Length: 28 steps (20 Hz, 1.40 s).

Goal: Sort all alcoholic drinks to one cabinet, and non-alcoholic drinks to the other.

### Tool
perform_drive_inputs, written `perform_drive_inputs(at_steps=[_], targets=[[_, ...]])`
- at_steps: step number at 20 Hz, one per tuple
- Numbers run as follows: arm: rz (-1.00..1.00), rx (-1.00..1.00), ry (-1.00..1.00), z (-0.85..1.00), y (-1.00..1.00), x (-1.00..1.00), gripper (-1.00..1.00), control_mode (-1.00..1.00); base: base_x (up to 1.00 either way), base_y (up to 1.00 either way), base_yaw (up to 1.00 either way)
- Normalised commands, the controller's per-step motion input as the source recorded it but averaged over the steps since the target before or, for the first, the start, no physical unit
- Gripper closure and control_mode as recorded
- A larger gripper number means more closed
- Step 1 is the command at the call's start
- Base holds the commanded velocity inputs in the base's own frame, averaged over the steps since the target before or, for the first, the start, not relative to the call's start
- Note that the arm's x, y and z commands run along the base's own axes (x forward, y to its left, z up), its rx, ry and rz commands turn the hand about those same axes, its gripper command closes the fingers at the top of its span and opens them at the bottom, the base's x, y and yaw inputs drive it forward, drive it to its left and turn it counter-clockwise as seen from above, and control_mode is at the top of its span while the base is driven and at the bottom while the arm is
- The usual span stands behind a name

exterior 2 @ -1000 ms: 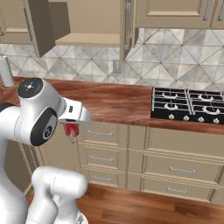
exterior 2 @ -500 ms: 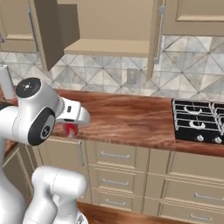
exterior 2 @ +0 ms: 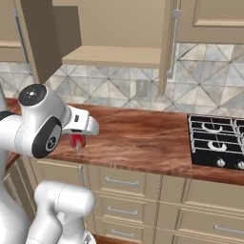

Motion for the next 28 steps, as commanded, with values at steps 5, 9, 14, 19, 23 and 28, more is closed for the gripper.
perform_drive_inputs(at_steps=[5, 9, 14, 19, 23, 28], targets=[[0.0, 0.0, 0.0, 0.0, 0.0, 0.0, 1.0, 1.0, 0.57, -0.2, 0.0], [0.0, 0.0, 0.0, 0.0, 0.0, 0.0, 1.0, 1.0, 0.57, -0.22, 0.0], [0.0, 0.0, 0.0, 0.0, 0.0, 0.0, 1.0, 1.0, 0.52, -0.23, 0.0], [0.0, 0.0, 0.0, 0.0, 0.0, 0.0, 1.0, 1.0, 0.34, -0.2, 0.0], [0.0, 0.0, 0.0, 0.0, 0.0, 0.0, 1.0, 1.0, 0.17, -0.12, 0.0], [0.0, 0.0, -0.06, 0.2, 0.01, 0.0, 1.0, -1.0, 0.01, -0.01, 0.0]])
